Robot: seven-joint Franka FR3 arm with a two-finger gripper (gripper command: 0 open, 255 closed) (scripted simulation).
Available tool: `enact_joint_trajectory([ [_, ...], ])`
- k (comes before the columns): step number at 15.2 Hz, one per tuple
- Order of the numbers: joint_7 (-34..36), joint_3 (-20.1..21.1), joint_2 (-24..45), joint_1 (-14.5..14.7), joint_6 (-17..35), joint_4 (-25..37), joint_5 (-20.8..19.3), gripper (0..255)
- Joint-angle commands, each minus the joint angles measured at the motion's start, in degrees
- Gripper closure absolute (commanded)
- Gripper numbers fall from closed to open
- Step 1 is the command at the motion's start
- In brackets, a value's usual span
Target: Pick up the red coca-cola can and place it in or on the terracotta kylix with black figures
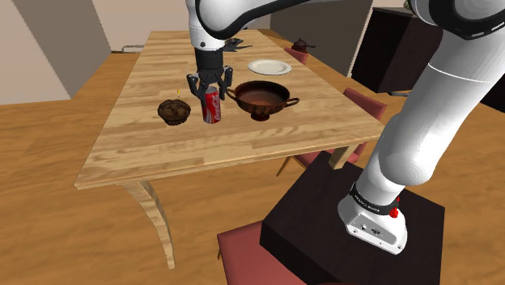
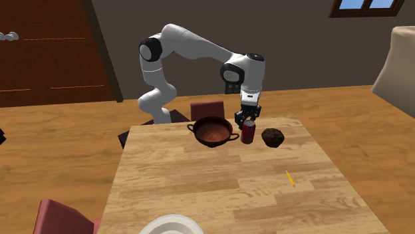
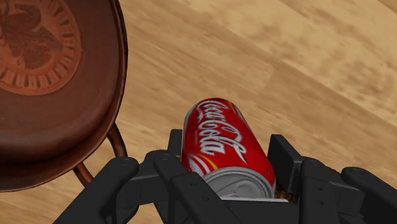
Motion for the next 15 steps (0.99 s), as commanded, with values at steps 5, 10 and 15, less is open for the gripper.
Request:
enact_joint_trajectory([
  [5,-0.02,0.01,-0.08,0.01,-0.75,0.62,0.04,255],
  [10,-0.17,-0.01,-0.43,0.0,-4.55,4.07,0.15,255],
  [15,-0.26,-0.02,-0.48,-0.01,-8.39,7.87,0.18,255],
])
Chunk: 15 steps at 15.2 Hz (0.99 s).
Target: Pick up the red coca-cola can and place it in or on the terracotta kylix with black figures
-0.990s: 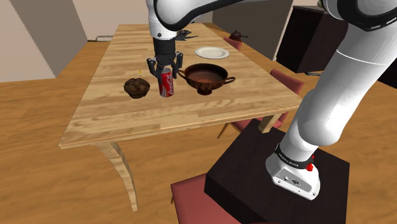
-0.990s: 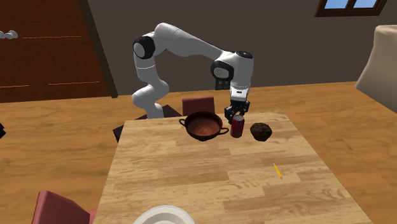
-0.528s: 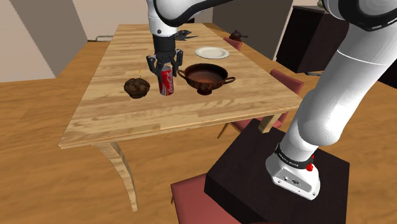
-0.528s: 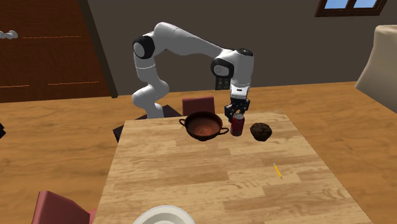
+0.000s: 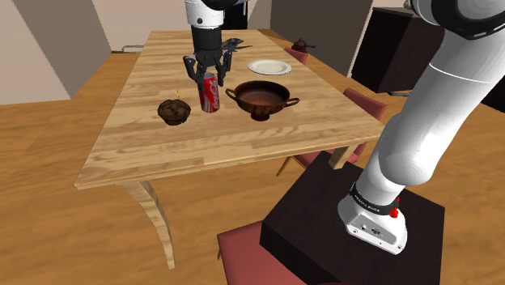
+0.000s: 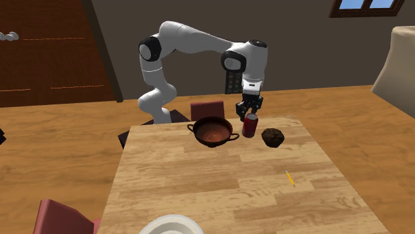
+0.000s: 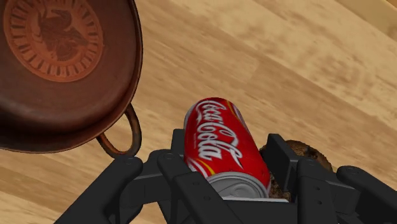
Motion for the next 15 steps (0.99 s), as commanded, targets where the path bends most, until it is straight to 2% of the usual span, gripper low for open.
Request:
enact_joint_trajectory([
  [1,-0.16,-0.06,0.05,-0.06,-1.78,1.84,0.0,255],
  [15,-0.08,0.1,1.99,0.08,-13.06,15.01,-0.43,255],
])
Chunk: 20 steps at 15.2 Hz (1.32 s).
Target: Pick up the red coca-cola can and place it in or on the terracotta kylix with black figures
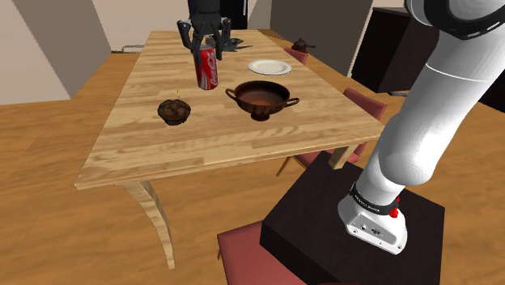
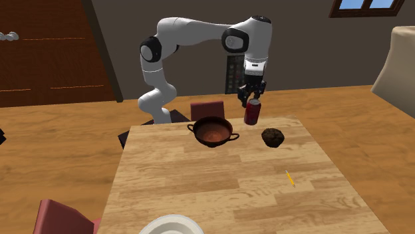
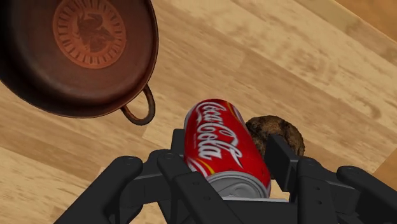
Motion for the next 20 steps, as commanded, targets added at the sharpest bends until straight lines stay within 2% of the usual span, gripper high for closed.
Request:
enact_joint_trajectory([
  [1,-0.01,0.02,0.63,0.02,-1.72,2.34,-0.14,255],
  [7,0.16,0.18,2.3,0.2,-6.29,8.53,-0.55,255],
  [14,-7.59,-4.21,-10.84,-3.29,-6.59,-3.93,1.9,255],
  [20,-15.02,-9.31,-20.72,-5.54,-8.99,-11.35,1.81,255],
])
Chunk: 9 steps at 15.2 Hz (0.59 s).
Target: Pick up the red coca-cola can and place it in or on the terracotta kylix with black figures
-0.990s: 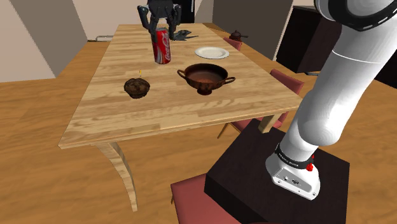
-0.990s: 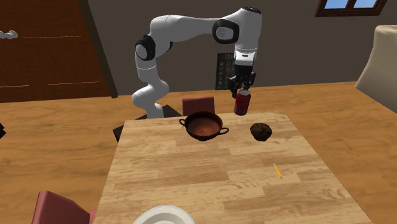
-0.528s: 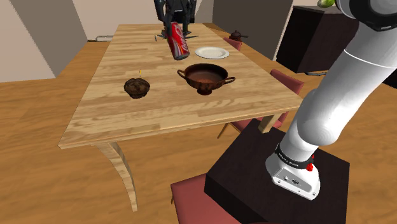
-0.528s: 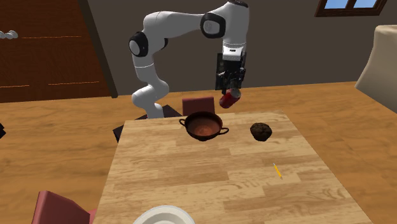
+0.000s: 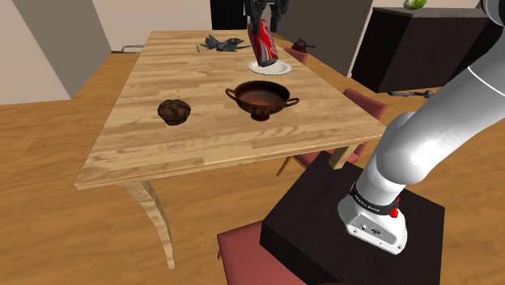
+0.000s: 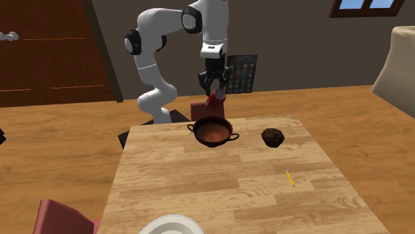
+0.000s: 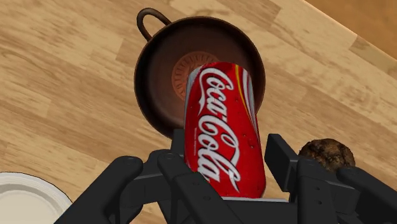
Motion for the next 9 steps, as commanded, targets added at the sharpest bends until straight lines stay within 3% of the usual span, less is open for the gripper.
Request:
enact_joint_trajectory([
  [1,-1.35,-0.88,-2.27,-0.3,0.65,-2.93,-0.06,255],
  [9,-1.37,-0.91,-4.61,-0.21,6.85,-11.45,0.07,255],
])
